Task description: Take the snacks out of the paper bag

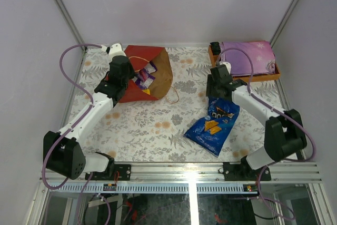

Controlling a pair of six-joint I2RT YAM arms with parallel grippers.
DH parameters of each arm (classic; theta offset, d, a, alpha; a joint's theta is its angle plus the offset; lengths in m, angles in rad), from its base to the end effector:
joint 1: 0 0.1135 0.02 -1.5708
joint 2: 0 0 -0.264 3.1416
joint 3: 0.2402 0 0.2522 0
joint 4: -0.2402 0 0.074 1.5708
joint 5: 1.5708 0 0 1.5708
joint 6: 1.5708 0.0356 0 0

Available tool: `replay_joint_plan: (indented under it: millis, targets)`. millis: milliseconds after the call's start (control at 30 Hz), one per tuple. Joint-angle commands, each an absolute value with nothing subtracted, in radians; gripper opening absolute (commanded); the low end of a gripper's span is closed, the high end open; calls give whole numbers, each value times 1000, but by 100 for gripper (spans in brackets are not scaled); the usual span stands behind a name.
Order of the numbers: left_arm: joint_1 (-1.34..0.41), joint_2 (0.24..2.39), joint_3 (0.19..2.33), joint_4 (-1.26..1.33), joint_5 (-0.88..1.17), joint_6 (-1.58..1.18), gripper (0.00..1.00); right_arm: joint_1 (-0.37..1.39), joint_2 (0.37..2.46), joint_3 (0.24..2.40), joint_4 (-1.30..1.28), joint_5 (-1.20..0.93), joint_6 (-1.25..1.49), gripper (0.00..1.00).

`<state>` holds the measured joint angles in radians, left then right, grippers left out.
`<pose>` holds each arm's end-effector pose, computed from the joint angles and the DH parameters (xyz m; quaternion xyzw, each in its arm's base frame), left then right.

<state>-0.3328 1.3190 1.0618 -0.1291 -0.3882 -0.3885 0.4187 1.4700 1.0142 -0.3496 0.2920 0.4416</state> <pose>0.2931 -0.0871 0.3246 -0.1303 0.8108 -0.0436 0.5690 0.2917 0.1186 0.2443 0.0648 0.9171 0.0314 0.3921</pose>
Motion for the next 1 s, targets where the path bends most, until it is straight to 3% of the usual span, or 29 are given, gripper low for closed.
replay_joint_plan:
  millis: [0, 100, 667, 733, 800, 833, 967]
  targets:
    - [-321, 1311, 1046, -128, -396, -383, 0, 421, 1565, 1151, -437, 327, 337, 65]
    - [-321, 1318, 1045, -123, -388, -378, 0, 423, 1656, 1214, -487, 336, 306, 51]
    - [-321, 1340, 1028, -98, -393, -366, 0, 436, 1884, 1258, -495, 305, 298, 48]
    - [-321, 1340, 1025, -95, -394, -365, 0, 437, 1891, 1252, -468, 270, 300, 36]
    - [-321, 1341, 1022, -89, -396, -365, 0, 437, 1875, 1232, -423, 208, 303, 6]
    - [-320, 1343, 1021, -85, -395, -364, 0, 437, 1860, 1220, -397, 179, 308, 1]
    - [-316, 1359, 1021, -78, -391, -366, 0, 436, 1803, 1188, -306, 80, 332, 0]
